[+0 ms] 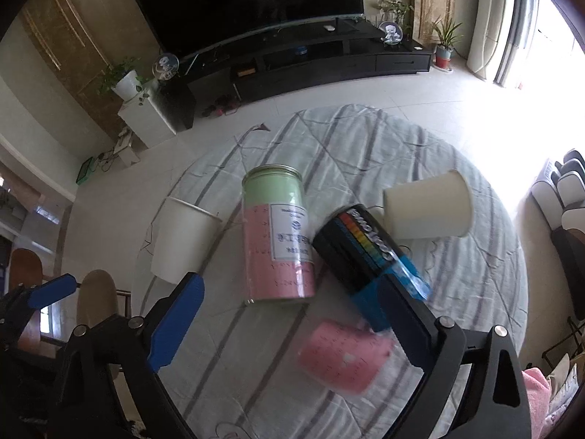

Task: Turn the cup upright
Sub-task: 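Close the right gripper around the body of the green-and-pink can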

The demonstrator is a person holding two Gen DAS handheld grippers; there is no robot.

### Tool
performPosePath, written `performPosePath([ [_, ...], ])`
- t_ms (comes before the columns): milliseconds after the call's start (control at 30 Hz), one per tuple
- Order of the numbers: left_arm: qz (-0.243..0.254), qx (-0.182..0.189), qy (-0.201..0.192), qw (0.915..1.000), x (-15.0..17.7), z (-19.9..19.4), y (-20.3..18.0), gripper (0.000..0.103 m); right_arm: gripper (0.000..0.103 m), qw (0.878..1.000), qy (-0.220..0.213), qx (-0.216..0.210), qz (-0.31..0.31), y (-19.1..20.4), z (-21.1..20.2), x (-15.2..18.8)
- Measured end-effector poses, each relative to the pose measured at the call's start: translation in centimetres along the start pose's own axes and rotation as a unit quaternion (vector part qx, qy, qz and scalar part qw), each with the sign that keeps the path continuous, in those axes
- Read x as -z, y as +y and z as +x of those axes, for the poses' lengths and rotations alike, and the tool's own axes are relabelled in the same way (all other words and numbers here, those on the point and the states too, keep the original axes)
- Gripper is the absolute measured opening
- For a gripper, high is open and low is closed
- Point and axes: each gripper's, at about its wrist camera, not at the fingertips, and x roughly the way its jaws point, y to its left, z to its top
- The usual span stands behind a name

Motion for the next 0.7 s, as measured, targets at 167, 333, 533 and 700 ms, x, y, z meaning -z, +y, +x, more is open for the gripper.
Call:
performPosePath([
  [167, 0.001, 0.009, 0.016, 0.9998, -1.3, 1.4, 1.1, 0.103, 0.091, 0.999, 0.041, -0.009, 0.003, 1.1, 3.6, -1.7],
  [333, -0.003, 0.013, 0.031, 0.9994, -1.8, 2.6, 1.8, 0.103, 0.090, 0.997, 0.071, -0.009, 0.000, 1.7, 6.4, -2.3],
  [533, -0.010, 0.014, 0.046, 0.9988, -2.2, 3.7, 2.7, 0.103, 0.090, 0.995, 0.098, -0.008, 0.002, 1.9, 9.3, -2.6],
  [700, -0.018, 0.012, 0.056, 0.9982, -2.3, 4.5, 3.6, 0.103, 0.072, 0.992, 0.119, 0.030, -0.006, 2.1, 12.2, -2.5],
])
